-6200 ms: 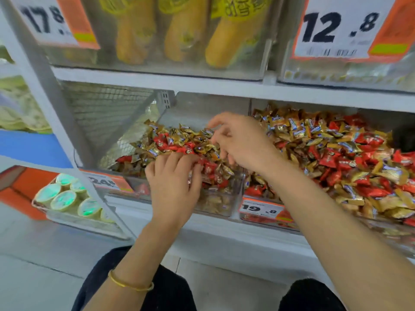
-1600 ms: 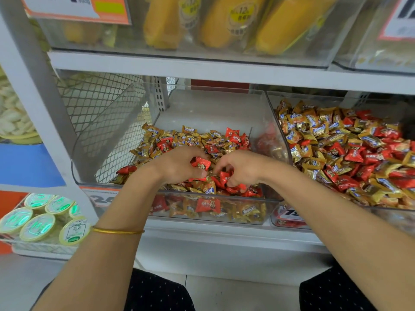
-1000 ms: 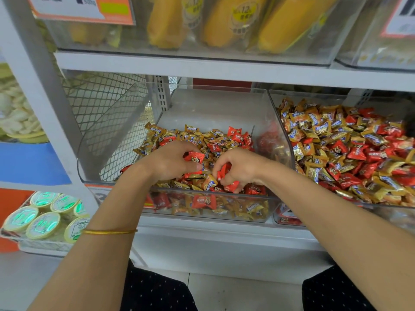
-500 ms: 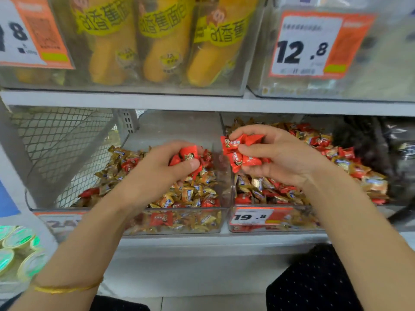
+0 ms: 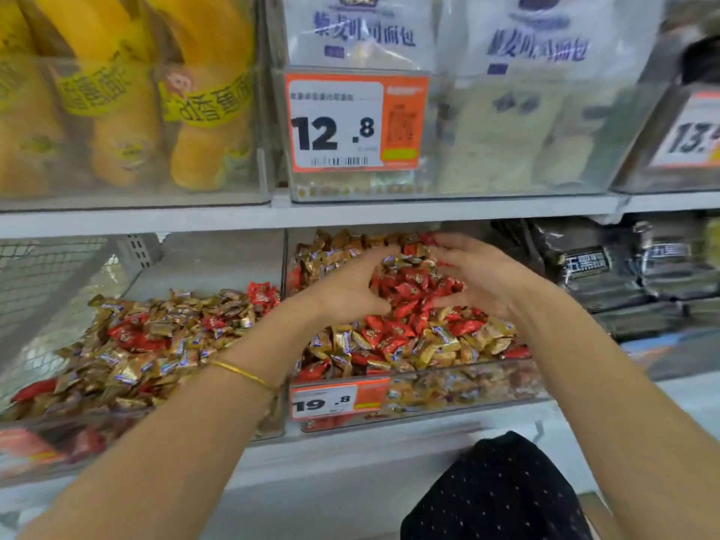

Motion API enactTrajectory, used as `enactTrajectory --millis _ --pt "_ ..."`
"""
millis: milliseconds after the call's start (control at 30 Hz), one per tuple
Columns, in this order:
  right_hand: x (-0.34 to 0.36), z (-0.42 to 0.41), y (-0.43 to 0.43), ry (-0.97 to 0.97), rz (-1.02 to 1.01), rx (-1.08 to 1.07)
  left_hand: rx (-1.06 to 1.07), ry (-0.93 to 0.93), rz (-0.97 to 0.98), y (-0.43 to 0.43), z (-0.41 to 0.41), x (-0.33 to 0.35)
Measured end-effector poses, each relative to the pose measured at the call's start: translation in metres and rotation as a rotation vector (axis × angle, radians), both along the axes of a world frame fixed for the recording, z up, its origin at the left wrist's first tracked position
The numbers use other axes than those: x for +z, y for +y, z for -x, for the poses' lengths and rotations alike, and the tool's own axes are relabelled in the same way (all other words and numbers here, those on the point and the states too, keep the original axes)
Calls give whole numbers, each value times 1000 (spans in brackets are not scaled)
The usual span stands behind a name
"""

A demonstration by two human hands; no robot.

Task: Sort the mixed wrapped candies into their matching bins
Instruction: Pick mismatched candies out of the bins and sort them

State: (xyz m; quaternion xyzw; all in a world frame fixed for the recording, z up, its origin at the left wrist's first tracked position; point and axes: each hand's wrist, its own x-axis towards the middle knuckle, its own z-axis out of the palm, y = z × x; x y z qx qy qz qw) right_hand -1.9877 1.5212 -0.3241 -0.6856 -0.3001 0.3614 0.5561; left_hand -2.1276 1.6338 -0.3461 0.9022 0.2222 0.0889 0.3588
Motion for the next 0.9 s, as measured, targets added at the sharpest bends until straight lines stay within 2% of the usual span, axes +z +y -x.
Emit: enactTrajectory --millis 133,200,267,367,433,467,600,667,767,900 --pt "-2 22 -10 -71 -55 59 141 -256 -148 4 55 4" --pt "2 48 -6 -96 -63 173 257 -373 -198 10 92 5" --pt "8 84 4 -139 -58 315 357 -391 -210 24 128 -2" --pt "9 137 33 -204 -85 522 458 -302 -186 46 179 -16" --pt "3 166 59 -323 -19 660 456 -216 -195 57 204 -25" --pt "-2 178 73 -449 56 727 421 -174 -190 61 211 -28" --pt "-21 200 122 -1163 414 944 195 5 -19 72 219 -35" --pt "-30 202 133 -1378 639 1054 100 103 48 77 213 -40" --pt "-44 199 140 -1433 834 1123 -20 298 14 82 200 -50" --pt "-60 193 144 -1467 786 1054 -63 464 -79 86 184 -58"
